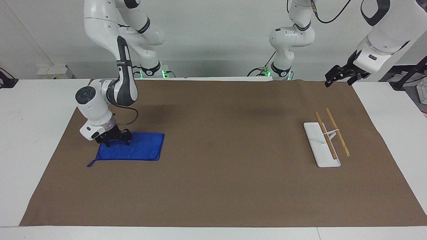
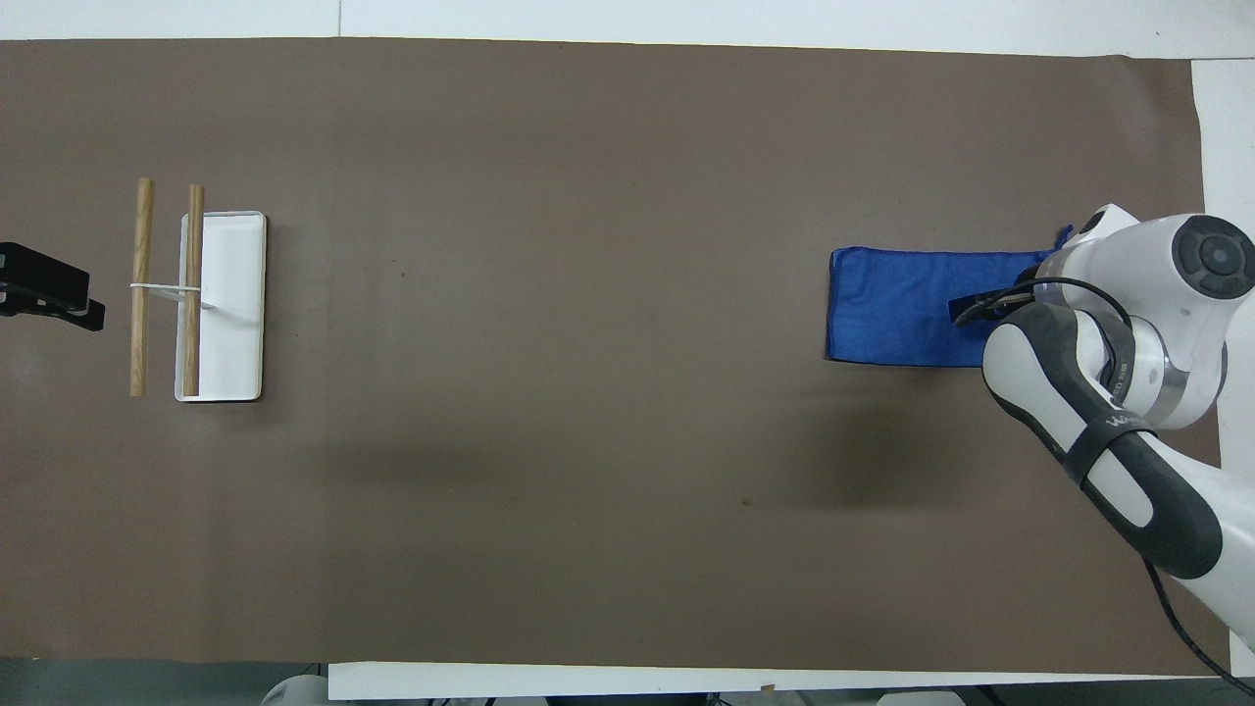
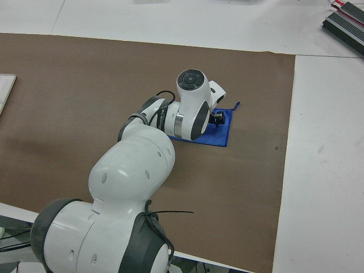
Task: Right arm passes towel to left arm to hang
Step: 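Reach the right gripper to the blue towel's end and grasp it, then lift the towel with the right gripper while the left gripper approaches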
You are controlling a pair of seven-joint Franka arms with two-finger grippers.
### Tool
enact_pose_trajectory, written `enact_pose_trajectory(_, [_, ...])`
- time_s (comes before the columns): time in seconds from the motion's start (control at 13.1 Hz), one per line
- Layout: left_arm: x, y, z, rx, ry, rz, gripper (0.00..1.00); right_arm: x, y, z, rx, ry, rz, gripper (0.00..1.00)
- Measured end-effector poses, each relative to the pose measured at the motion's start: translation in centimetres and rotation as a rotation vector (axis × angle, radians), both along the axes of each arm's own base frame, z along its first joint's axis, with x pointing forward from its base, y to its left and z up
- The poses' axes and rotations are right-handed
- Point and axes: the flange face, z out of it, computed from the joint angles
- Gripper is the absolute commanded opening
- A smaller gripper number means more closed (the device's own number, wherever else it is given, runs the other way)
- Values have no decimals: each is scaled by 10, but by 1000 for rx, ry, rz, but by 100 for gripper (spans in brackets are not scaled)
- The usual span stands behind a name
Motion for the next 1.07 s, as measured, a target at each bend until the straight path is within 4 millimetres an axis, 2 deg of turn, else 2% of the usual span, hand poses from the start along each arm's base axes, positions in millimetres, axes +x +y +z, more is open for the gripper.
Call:
enact_pose_trajectory(0.31, [0,0,0,0,0,0,100,-1,0,1,-1,-1,27,13])
enact_pose_trajectory(0.38, [0,0,0,0,0,0,100,0,0,3,-2,-5,40,1])
enact_pose_trajectory(0.84, [0,0,0,0,0,0,100,2,5,10,4,9,2,0])
enact_pose_trajectory(0.99, [0,0,0,0,0,0,100,10,34,30,22,79,-96,0])
enact_pose_trajectory(1.07, [0,0,0,0,0,0,100,16,59,51,26,119,-163,0])
